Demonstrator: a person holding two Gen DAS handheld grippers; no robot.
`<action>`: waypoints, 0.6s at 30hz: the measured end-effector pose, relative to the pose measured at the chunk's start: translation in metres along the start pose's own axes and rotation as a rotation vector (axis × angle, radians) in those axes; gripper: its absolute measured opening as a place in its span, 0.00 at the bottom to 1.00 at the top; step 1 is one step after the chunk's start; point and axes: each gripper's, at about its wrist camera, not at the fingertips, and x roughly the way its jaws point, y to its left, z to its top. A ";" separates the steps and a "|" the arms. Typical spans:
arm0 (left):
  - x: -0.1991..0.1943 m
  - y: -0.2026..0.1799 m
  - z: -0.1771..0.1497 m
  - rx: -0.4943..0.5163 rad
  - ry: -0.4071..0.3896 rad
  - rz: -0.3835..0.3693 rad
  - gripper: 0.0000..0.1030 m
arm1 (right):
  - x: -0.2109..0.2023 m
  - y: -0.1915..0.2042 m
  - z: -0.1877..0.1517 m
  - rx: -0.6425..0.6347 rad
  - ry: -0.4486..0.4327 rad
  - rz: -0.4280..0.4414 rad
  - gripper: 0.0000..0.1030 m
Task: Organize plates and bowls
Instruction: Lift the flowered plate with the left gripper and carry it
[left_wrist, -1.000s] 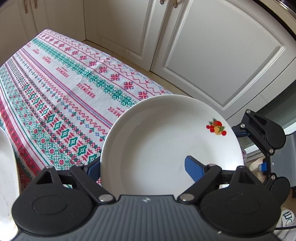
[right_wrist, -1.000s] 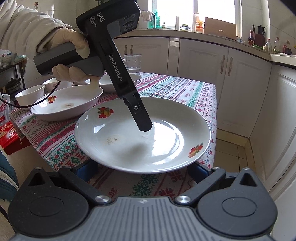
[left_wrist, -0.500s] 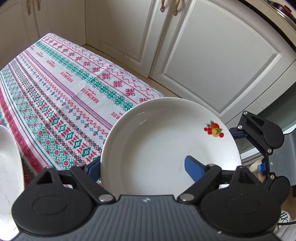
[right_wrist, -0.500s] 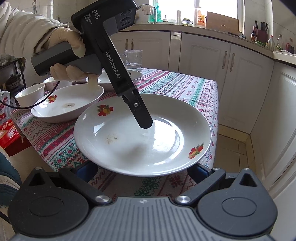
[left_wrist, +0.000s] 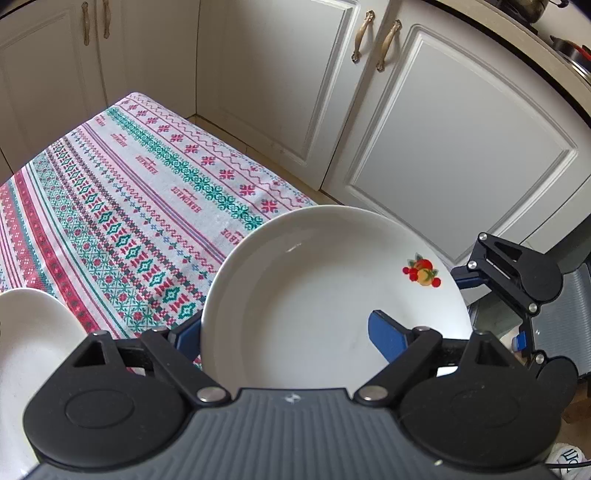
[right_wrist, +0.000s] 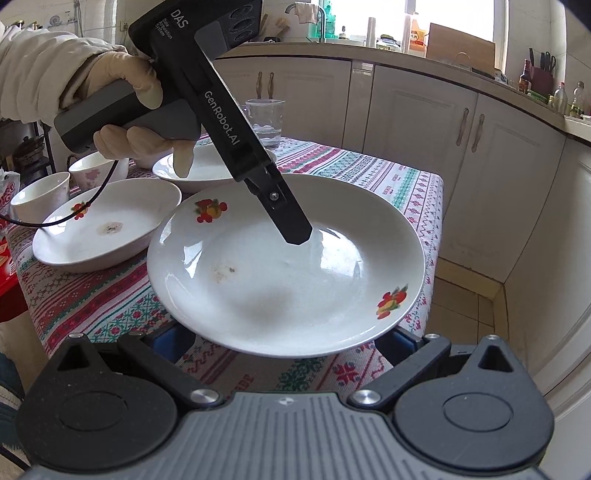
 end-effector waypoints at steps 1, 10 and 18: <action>0.002 0.002 0.001 0.000 -0.001 0.001 0.87 | 0.003 -0.003 0.001 0.005 0.004 0.004 1.00; 0.019 0.021 0.011 -0.010 0.004 -0.004 0.87 | 0.027 -0.016 0.008 0.008 0.037 -0.002 1.00; 0.026 0.028 0.014 -0.011 0.003 -0.008 0.87 | 0.036 -0.021 0.011 0.002 0.053 -0.014 1.00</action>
